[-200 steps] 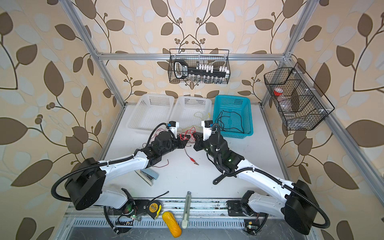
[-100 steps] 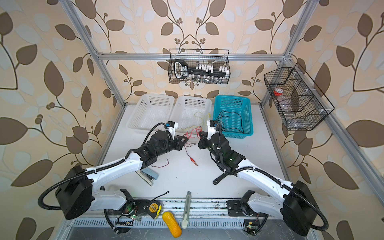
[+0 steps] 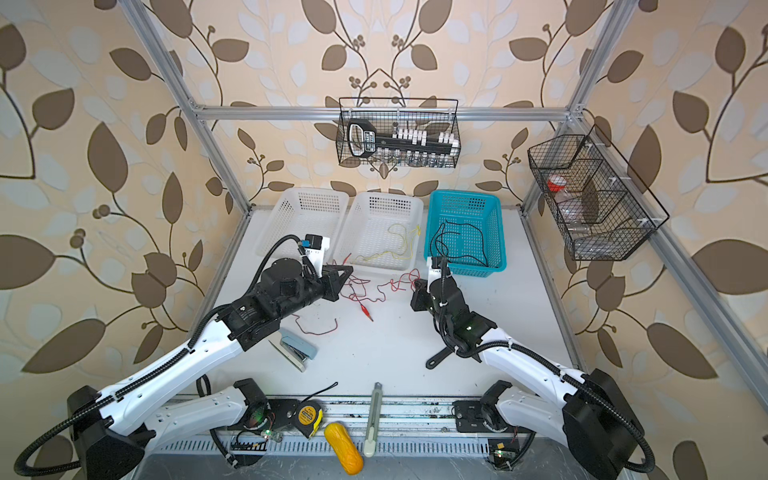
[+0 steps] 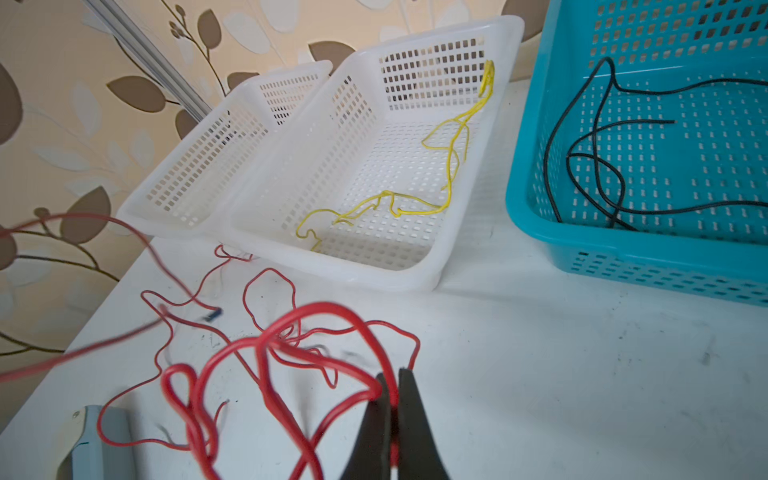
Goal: Untangle the cables
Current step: 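Carry the red strand with the left gripper into the farther white basket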
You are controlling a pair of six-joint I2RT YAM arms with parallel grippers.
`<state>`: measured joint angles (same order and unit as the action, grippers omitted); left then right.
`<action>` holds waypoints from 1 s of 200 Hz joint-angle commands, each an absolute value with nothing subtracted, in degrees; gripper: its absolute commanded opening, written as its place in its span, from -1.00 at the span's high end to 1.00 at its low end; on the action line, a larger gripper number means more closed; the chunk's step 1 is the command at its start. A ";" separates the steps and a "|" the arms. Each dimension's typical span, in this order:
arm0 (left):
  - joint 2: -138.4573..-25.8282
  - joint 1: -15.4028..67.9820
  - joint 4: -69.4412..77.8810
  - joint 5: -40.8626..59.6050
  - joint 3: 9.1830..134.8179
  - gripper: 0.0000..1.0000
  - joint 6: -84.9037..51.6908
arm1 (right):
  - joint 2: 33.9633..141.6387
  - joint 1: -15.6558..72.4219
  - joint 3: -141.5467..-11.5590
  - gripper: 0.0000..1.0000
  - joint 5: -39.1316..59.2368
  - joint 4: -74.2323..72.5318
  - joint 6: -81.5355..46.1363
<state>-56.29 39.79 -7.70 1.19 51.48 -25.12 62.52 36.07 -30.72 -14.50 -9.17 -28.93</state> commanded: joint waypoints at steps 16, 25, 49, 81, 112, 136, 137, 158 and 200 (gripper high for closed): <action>-53.01 39.68 -12.78 -0.61 58.05 1.00 -20.63 | 61.75 35.85 -27.69 1.00 -16.61 -7.36 -29.17; -52.92 39.66 -13.97 -2.28 59.39 1.00 -19.51 | 61.65 35.79 -27.19 1.00 -16.70 -7.30 -29.35; -53.73 39.24 -16.99 -6.80 63.49 1.00 -16.68 | 61.52 35.80 -26.37 1.00 -16.02 -7.62 -29.62; -56.68 37.93 -20.58 -10.29 70.42 1.00 -13.98 | 61.67 35.85 -25.80 1.00 -15.25 -8.43 -29.88; -59.97 34.87 -21.82 -12.17 76.30 1.00 -11.38 | 62.17 35.81 -25.75 1.00 -14.85 -8.95 -29.80; -62.82 29.86 -22.15 -12.27 81.01 1.00 -10.40 | 62.78 35.88 -25.75 1.00 -14.25 -9.23 -29.75; -62.92 29.56 -22.11 -12.11 81.24 1.00 -10.43 | 62.81 35.91 -25.80 1.00 -14.16 -9.23 -29.77; -65.54 25.23 -20.82 -9.70 84.74 1.00 -10.33 | 63.25 35.97 -25.75 1.00 -13.72 -9.49 -30.06; -72.84 21.75 -22.75 -8.66 95.01 1.00 -6.22 | 64.40 36.36 -25.66 1.00 -12.77 -9.95 -30.32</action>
